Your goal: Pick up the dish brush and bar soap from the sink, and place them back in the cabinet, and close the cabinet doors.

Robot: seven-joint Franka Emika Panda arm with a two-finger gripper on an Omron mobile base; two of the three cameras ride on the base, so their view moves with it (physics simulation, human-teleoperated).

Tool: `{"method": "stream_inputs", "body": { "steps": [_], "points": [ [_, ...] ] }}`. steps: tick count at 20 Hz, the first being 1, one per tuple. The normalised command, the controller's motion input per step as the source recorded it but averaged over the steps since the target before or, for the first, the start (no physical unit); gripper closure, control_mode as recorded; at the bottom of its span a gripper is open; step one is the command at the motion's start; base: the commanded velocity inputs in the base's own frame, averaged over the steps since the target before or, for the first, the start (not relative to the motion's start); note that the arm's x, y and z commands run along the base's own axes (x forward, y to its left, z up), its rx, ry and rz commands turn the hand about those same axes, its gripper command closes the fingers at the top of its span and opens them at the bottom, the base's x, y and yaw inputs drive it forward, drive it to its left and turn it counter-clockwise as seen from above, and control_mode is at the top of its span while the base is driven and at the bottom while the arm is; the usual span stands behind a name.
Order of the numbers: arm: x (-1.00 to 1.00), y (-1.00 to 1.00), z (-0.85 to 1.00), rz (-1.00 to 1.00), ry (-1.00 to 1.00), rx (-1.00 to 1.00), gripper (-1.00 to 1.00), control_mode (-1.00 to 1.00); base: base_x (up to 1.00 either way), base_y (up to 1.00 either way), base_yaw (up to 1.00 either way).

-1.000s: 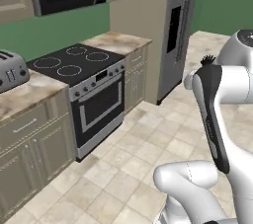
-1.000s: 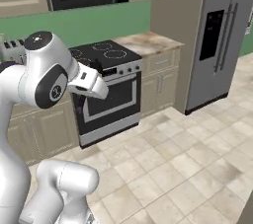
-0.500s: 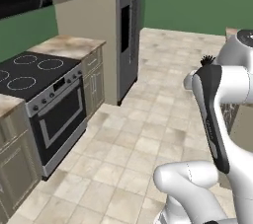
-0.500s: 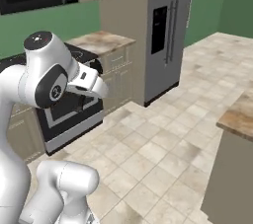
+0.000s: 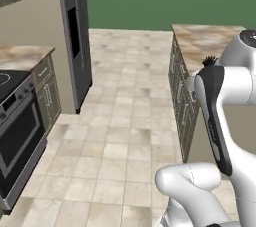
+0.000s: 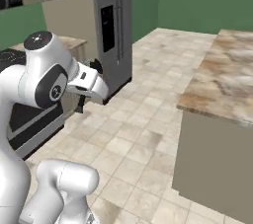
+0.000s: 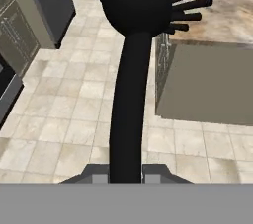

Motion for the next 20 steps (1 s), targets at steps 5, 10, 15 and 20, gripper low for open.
{"method": "stream_inputs", "body": {
  "steps": [5, 10, 15, 20],
  "points": [
    [0.00, 0.00, 0.00, 0.00, 0.00, 0.00, 1.00, 1.00, 0.00, -0.05, -0.47],
    [0.00, 0.00, 0.00, 0.00, 0.00, 0.00, 1.00, 1.00, 0.00, -0.03, -0.48],
    [0.00, 0.00, 0.00, 0.00, 0.00, 0.00, 1.00, 1.00, 0.00, -0.03, -0.48],
    [0.00, 0.00, 0.00, 0.00, 0.00, 0.00, 1.00, 1.00, 0.00, -0.04, -0.48]
  ]
}}
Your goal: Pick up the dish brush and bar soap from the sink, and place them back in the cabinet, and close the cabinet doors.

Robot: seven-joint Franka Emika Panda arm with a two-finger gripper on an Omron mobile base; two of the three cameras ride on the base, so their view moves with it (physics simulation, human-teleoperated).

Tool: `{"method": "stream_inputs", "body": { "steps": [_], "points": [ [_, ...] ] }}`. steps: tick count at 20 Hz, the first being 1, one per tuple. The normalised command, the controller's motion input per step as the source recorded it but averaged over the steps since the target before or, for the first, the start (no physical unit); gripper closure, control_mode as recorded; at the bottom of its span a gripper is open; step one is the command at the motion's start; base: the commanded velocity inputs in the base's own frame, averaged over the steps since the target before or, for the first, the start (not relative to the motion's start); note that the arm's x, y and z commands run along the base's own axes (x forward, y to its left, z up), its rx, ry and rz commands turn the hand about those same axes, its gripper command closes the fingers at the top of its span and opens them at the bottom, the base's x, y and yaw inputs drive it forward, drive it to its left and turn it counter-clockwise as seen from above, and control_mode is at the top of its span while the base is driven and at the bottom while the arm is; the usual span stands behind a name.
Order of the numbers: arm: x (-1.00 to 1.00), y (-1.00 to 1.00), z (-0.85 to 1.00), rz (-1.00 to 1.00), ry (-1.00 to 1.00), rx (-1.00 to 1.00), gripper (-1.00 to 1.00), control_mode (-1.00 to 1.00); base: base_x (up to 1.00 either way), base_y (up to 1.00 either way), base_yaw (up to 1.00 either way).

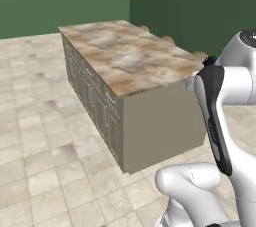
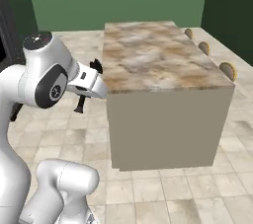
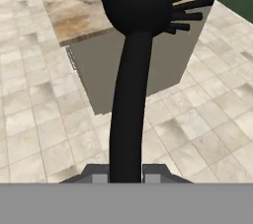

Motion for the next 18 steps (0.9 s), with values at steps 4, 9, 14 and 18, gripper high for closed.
{"method": "stream_inputs", "body": {
  "steps": [4, 9, 14, 18],
  "points": [
    [0.00, 0.00, 0.00, 0.00, 0.00, 0.00, 1.00, 1.00, 0.00, -0.05, -0.48],
    [0.00, 0.00, 0.00, 0.00, 0.00, 0.00, 1.00, 1.00, 0.00, -0.08, -0.48],
    [0.00, 0.00, 0.00, 0.00, 0.00, 0.00, 1.00, 1.00, 0.00, -0.11, -0.48],
    [0.00, 0.00, 0.00, 0.00, 0.00, 0.00, 1.00, 1.00, 0.00, -0.13, -0.47]
  ]
}}
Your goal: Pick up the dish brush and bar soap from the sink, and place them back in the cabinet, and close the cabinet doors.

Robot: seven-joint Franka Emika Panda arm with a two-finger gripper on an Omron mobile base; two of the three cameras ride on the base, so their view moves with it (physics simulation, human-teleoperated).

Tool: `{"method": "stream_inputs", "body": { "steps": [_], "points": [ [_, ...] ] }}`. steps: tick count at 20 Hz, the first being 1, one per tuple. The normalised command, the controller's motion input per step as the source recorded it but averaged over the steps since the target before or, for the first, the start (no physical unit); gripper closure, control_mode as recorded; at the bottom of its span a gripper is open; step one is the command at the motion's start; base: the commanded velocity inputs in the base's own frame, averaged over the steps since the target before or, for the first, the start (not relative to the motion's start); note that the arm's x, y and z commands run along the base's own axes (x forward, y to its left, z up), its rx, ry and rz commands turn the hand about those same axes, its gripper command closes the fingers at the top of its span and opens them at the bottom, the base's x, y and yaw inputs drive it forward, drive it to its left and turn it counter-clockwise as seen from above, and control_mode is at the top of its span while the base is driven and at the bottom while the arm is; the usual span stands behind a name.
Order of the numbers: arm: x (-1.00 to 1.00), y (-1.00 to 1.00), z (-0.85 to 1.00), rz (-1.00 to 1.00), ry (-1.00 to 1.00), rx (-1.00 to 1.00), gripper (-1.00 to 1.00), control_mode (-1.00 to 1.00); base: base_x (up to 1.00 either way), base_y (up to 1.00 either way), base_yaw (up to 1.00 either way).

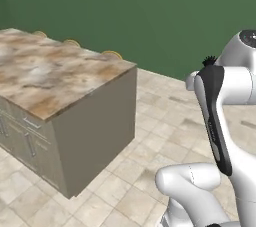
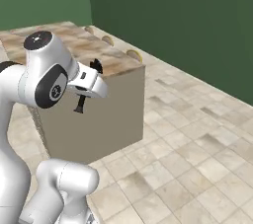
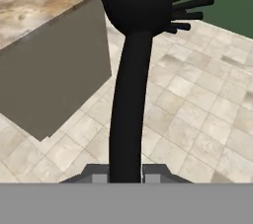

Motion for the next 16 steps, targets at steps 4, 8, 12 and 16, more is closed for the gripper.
{"method": "stream_inputs", "body": {
  "steps": [4, 8, 12, 16],
  "points": [
    [0.00, 0.00, 0.00, 0.00, 0.00, 0.00, 1.00, 1.00, 0.00, -0.10, -0.47],
    [0.00, 0.00, 0.00, 0.00, 0.00, 0.00, 1.00, 1.00, 0.00, -0.11, -0.46],
    [0.00, 0.00, 0.00, 0.00, 0.00, 0.00, 1.00, 1.00, 0.01, -0.12, -0.45],
    [0.00, 0.00, 0.00, 0.00, 0.00, 0.00, 1.00, 1.00, 0.04, -0.07, -0.45]
  ]
}}
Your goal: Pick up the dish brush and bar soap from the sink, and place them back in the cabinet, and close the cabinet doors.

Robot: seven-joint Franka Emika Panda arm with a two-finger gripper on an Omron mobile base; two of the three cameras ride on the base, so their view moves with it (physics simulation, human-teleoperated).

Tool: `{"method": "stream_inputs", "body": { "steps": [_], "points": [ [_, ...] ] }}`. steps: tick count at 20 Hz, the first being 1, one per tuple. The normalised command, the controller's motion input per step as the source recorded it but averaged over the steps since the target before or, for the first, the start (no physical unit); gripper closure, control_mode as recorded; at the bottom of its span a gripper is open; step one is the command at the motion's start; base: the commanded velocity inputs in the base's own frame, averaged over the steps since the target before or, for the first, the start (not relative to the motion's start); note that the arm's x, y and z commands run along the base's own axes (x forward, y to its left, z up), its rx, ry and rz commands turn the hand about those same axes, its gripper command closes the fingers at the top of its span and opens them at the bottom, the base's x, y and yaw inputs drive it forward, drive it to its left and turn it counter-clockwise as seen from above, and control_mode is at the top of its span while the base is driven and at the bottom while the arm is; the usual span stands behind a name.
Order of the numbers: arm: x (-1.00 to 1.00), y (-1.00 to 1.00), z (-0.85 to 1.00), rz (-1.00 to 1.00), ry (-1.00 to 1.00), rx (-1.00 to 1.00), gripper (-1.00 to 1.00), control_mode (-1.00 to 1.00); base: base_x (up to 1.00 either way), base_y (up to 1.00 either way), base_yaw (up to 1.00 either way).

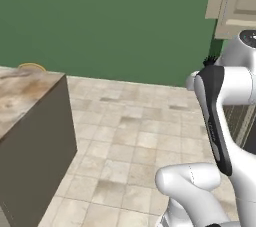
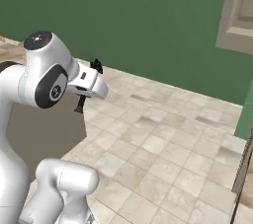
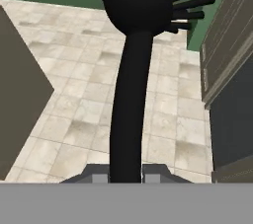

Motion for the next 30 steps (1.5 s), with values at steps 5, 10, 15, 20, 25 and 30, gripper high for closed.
{"method": "stream_inputs", "body": {
  "steps": [5, 10, 15, 20, 25, 30],
  "points": [
    [0.00, 0.00, 0.00, 0.00, 0.00, 0.00, 1.00, 1.00, 0.16, -0.01, -0.41],
    [0.00, 0.00, 0.00, 0.00, 0.00, 0.00, 1.00, 1.00, 0.41, 0.22, -0.20],
    [0.00, 0.00, 0.00, 0.00, 0.00, 0.00, 1.00, 1.00, 0.41, 0.43, -0.09],
    [0.00, 0.00, 0.00, 0.00, 0.00, 0.00, 1.00, 1.00, 0.45, 0.53, -0.06],
    [0.00, 0.00, 0.00, 0.00, 0.00, 0.00, 1.00, 1.00, 0.53, 0.41, -0.07],
    [0.00, 0.00, 0.00, 0.00, 0.00, 0.00, 1.00, 1.00, 0.58, 0.29, -0.08]
  ]
}}
